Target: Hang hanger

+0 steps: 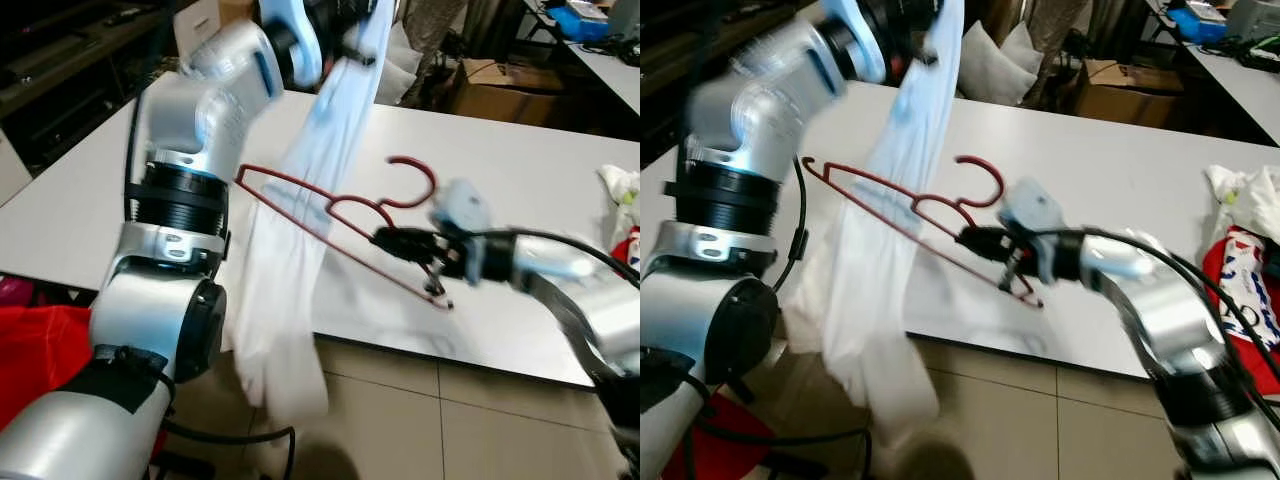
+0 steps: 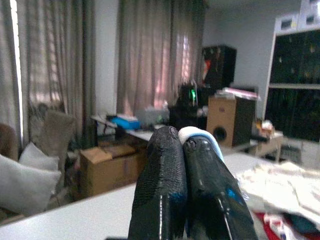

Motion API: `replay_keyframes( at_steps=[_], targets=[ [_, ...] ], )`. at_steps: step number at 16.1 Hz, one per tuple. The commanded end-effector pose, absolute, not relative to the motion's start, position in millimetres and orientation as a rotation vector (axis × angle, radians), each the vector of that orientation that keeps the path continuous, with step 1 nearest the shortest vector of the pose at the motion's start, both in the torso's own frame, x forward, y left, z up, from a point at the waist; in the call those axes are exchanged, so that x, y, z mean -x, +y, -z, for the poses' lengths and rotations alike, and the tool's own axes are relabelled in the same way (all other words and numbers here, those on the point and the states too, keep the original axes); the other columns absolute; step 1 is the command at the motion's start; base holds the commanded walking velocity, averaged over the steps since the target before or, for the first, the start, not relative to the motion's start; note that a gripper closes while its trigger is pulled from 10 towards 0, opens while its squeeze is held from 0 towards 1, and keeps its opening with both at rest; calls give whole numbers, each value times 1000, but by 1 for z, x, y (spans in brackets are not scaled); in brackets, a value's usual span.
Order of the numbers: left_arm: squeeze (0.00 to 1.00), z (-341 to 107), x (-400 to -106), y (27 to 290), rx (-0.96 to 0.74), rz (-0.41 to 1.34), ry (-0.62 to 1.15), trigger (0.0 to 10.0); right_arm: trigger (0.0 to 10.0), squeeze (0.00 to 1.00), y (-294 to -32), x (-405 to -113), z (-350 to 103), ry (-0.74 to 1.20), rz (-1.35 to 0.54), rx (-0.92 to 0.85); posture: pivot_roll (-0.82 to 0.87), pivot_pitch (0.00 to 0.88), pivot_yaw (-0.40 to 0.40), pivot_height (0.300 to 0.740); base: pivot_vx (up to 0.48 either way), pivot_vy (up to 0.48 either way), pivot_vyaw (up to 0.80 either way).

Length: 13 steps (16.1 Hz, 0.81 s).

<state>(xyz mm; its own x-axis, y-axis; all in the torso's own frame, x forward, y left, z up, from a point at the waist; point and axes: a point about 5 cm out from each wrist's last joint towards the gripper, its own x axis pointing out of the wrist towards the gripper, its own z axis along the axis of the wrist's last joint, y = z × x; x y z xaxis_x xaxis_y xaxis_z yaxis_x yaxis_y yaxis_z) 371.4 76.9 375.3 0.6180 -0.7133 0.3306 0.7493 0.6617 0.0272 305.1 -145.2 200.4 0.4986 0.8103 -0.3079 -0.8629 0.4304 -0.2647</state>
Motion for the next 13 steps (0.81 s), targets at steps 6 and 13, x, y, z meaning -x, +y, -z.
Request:
replay_keyframes(
  at_steps=[6, 13],
  targets=[
    [0, -461, -338, 123, 185, 762, -650, 10000, 10000, 0, -158, -396, -262, -27, -616, 665, -63, 0, -83, 740, 0, 0, 0],
    [0, -479, -323, 164, 251, 631, -807, 10000, 10000, 0, -154, -404, -369, -579, -337, 512, -53, 2, -105, 740, 0, 0, 0]
  ],
)
